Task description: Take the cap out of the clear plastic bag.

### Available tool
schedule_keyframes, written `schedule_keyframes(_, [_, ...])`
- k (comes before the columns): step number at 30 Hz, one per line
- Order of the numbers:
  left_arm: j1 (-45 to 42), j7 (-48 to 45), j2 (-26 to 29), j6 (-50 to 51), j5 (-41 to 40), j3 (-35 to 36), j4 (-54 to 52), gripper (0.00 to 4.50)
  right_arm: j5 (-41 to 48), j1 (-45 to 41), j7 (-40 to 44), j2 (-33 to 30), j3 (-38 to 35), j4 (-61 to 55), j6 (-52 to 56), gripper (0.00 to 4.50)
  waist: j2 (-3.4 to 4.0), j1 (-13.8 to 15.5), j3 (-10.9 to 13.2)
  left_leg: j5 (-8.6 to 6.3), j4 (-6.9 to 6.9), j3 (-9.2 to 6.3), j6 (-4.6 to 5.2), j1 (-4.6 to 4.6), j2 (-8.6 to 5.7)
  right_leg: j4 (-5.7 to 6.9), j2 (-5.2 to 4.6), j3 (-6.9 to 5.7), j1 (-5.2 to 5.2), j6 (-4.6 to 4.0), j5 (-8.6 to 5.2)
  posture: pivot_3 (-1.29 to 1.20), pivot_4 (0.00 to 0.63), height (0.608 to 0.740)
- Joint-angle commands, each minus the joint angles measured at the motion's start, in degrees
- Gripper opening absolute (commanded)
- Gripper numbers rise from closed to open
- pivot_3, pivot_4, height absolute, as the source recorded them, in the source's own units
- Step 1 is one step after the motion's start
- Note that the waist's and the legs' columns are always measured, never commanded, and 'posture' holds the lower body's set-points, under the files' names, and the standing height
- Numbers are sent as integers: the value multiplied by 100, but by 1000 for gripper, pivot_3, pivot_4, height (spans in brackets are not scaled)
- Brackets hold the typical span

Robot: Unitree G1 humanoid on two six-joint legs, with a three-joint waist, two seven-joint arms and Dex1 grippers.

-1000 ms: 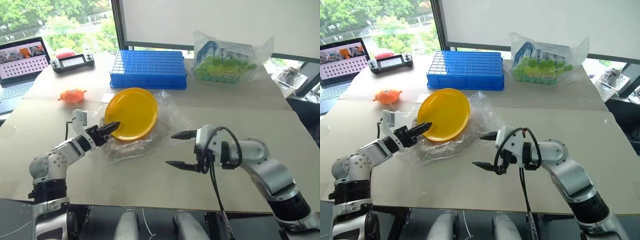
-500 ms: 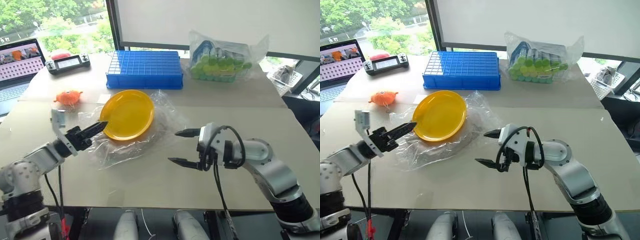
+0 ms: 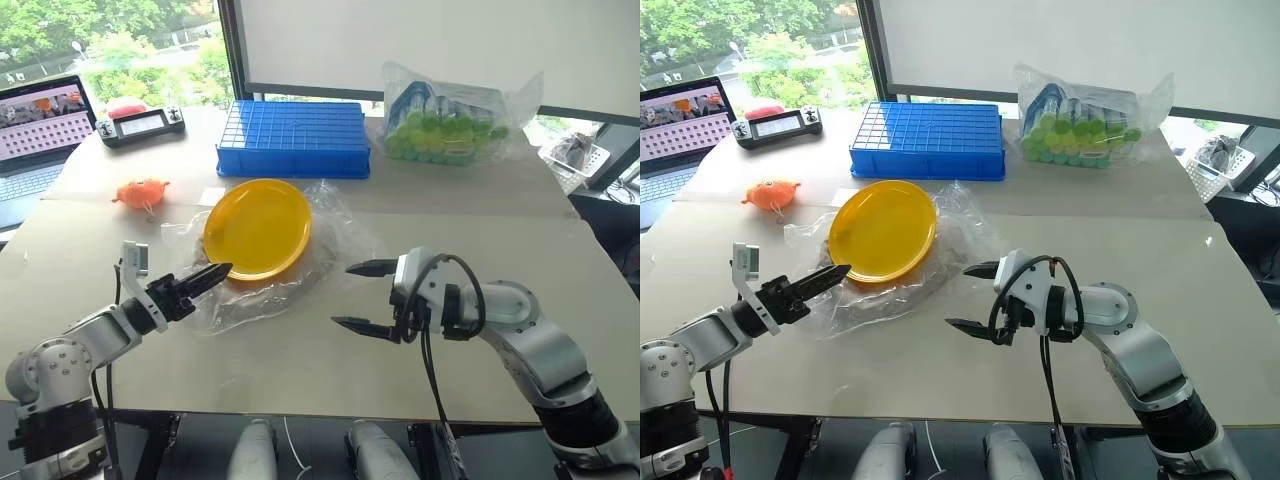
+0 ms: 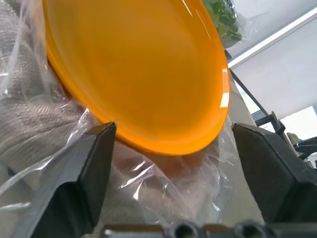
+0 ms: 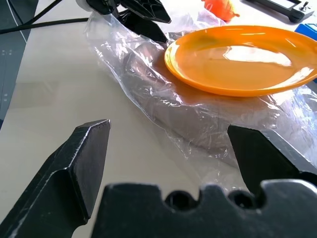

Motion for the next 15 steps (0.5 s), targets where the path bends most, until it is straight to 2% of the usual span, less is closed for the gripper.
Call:
schedule_keyframes(1, [11,303,-165,-65,158,-164,212,4488,8,-34,-38,-41,-111,-164,36,4500,0,0,0,0,0,0,0,2,0,0,0,0,2,1,-1,0,150,713])
schedule_keyframes(15, [371,483,-130,27,-201,26,106,4488,-10,-71,24,-100,-131,-106,6,4500,0,-16,0,0,-1,-1,0,6,-1,-3,0,0,7,3,-2,0,150,713])
